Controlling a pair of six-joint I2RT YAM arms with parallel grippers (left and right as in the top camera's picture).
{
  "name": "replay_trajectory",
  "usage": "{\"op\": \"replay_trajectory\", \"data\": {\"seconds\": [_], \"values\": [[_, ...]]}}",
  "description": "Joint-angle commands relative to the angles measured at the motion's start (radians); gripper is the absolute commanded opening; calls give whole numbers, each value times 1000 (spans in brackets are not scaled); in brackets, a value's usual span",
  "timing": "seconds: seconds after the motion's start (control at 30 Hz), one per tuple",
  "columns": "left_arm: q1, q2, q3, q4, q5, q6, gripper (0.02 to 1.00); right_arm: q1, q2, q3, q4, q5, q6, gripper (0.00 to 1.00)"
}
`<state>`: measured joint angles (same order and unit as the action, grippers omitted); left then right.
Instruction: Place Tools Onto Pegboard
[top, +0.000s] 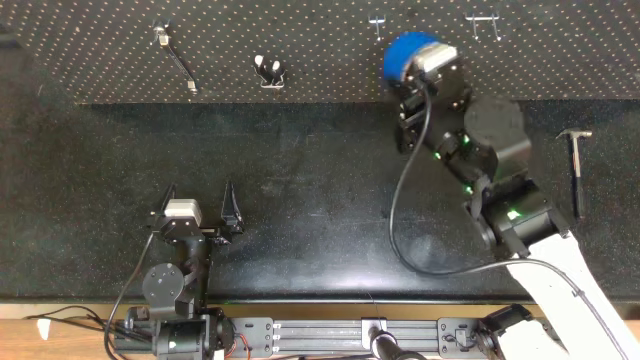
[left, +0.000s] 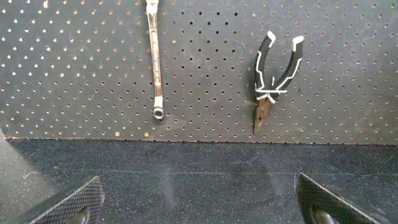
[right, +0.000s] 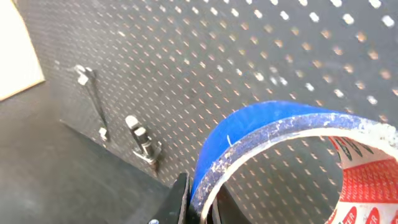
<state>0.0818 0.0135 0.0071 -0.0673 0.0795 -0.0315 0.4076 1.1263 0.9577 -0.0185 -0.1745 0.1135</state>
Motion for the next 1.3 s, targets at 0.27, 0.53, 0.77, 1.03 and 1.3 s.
{"op": "replay_trajectory", "data": {"seconds": [0.27, 0.53, 0.77, 1.03, 1.3], "values": [[-5, -7, -2, -8, 4, -16, 996, 108, 387, 3, 475, 242, -35, 73], [-5, -7, -2, -8, 4, -16, 996, 106, 506, 3, 637, 241, -44, 768], [-5, -7, -2, -8, 4, -16, 996, 19, 164, 3, 133, 189, -40, 974], [-5, -7, -2, -8, 4, -16, 996, -484, 3, 3, -752, 190, -79, 978], [-5, -7, -2, -8, 4, -16, 996, -861, 106, 2, -930, 189, -386, 978]]}}
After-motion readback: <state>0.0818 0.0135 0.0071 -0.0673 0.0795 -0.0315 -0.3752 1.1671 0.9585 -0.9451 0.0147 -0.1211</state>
